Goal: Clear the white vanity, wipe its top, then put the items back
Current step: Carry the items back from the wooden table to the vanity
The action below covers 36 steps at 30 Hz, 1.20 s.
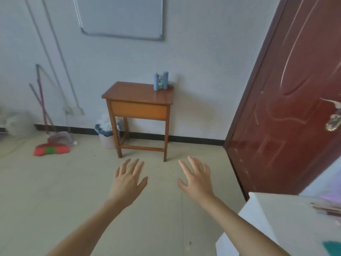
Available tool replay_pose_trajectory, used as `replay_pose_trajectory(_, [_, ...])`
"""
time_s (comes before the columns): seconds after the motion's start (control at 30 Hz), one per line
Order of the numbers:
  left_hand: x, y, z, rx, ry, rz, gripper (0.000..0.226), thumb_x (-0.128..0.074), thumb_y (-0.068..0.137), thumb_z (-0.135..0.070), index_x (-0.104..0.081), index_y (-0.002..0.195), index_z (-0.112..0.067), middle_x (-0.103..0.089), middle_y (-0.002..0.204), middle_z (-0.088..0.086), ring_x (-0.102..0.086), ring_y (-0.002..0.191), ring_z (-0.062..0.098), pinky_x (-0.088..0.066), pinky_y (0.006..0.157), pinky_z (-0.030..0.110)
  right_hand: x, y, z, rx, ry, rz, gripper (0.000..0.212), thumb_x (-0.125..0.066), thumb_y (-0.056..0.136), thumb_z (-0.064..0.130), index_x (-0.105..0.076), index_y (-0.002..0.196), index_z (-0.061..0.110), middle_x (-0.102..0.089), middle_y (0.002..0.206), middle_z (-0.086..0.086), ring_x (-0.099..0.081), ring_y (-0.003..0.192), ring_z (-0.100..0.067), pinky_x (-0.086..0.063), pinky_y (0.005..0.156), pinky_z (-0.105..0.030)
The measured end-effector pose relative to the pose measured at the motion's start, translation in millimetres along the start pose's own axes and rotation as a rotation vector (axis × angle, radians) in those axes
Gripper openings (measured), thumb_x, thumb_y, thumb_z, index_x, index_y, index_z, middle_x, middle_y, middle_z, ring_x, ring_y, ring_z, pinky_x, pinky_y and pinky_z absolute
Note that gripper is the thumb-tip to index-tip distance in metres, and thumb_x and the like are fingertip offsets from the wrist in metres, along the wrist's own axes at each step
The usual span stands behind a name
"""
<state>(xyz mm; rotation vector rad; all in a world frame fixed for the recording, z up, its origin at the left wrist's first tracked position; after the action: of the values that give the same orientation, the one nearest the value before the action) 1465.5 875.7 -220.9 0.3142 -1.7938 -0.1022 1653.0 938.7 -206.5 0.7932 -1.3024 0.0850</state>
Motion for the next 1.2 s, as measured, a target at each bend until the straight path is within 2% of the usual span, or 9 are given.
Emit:
replay_pose_trajectory(0.07, [40,21,44,0.007,0.044,-0.076,0.072,-0.018,0.081,-0.056,-0.049,0.128,-0.011,-0.048,0.136,0.012,-0.035,0.131,0.037,-0.033,0.102,0.05,8,48,36,0.064,-0.002,-0.077,0.052,-0.037,0.074,0.048,-0.044,0.119,0.024,-0.064,0.114,-0.013,-0.047,0.113,-0.03,-0.051,0.078,-0.047])
replay_pose_trajectory(0.23, [113,62,115,0.075,0.064,-0.192,0.069,-0.019,0.083,-0.055,-0.035,0.137,-0.016,-0.032,0.147,0.002,-0.015,0.138,0.028,-0.017,0.11,0.044,31,135,97,0.136,0.012,-0.215,0.051,-0.047,0.075,0.045,-0.05,0.119,0.018,-0.061,0.115,-0.018,-0.058,0.108,-0.038,-0.048,0.081,-0.049])
replay_pose_trajectory(0.33, [132,79,136,0.077,0.049,-0.25,0.072,-0.014,0.082,-0.058,-0.036,0.137,-0.017,-0.032,0.147,-0.001,-0.015,0.138,0.026,-0.018,0.11,0.043,34,165,114,0.161,0.012,-0.228,0.052,-0.053,0.075,0.043,-0.052,0.12,0.016,-0.059,0.119,-0.019,-0.056,0.112,-0.039,-0.047,0.084,-0.051])
replay_pose_trajectory(0.43, [137,103,152,0.096,0.031,-0.257,0.055,-0.028,0.093,-0.049,-0.031,0.139,-0.019,-0.027,0.149,-0.002,-0.009,0.14,0.024,-0.014,0.111,0.042,29,194,119,0.192,-0.015,-0.227,0.054,-0.063,0.071,0.038,-0.055,0.119,0.014,-0.059,0.119,-0.02,-0.055,0.113,-0.04,-0.046,0.085,-0.052])
replay_pose_trajectory(0.53, [139,126,162,0.109,0.004,-0.255,0.052,-0.033,0.095,-0.044,-0.028,0.141,-0.02,-0.024,0.15,-0.002,-0.006,0.14,0.023,-0.011,0.112,0.042,19,225,118,0.205,-0.007,-0.214,0.058,-0.078,0.067,0.03,-0.056,0.118,0.011,-0.057,0.12,-0.023,-0.053,0.113,-0.043,-0.045,0.085,-0.054])
replay_pose_trajectory(0.67, [149,168,182,0.123,0.009,-0.28,0.052,-0.034,0.094,-0.043,-0.025,0.141,-0.021,-0.023,0.151,-0.002,-0.005,0.14,0.022,-0.01,0.112,0.039,6,280,108,0.185,0.003,-0.205,0.053,-0.07,0.072,0.033,-0.058,0.119,0.01,-0.056,0.122,-0.023,-0.051,0.116,-0.044,-0.044,0.087,-0.055])
replay_pose_trajectory(0.97, [174,310,231,0.218,-0.037,-0.379,0.053,-0.037,0.094,-0.04,-0.024,0.142,-0.021,-0.027,0.149,-0.004,-0.006,0.139,0.02,-0.013,0.111,0.04,-22,436,68,0.126,0.16,-0.264,0.053,-0.073,0.075,0.026,-0.056,0.122,0.009,-0.053,0.126,-0.018,-0.048,0.118,-0.039,-0.043,0.091,-0.05])
replay_pose_trajectory(1.1, [156,356,252,0.287,-0.142,-0.416,0.052,-0.038,0.094,-0.039,-0.027,0.141,-0.019,-0.031,0.147,-0.002,-0.009,0.139,0.019,-0.017,0.111,0.039,-51,488,43,0.05,0.286,-0.26,0.052,-0.069,0.08,0.022,-0.051,0.128,0.009,-0.047,0.134,-0.016,-0.041,0.125,-0.035,-0.037,0.099,-0.048])
replay_pose_trajectory(1.2, [119,385,260,0.276,-0.128,-0.337,0.052,-0.033,0.094,-0.042,-0.026,0.141,-0.02,-0.028,0.148,-0.003,-0.008,0.139,0.02,-0.015,0.112,0.039,-92,512,30,0.024,0.276,-0.164,0.053,-0.063,0.084,0.027,-0.046,0.132,0.013,-0.041,0.14,-0.01,-0.035,0.13,-0.027,-0.034,0.104,-0.044])
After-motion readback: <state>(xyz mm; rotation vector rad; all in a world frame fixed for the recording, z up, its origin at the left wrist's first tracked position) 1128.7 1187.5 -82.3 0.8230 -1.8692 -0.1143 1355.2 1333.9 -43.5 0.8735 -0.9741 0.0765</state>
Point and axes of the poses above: each hand's wrist, its own y-axis towards the middle knuckle, its own x-axis out of the back of the hand, z = x × y, the point moved 9 cm from there along y, towards the middle knuckle
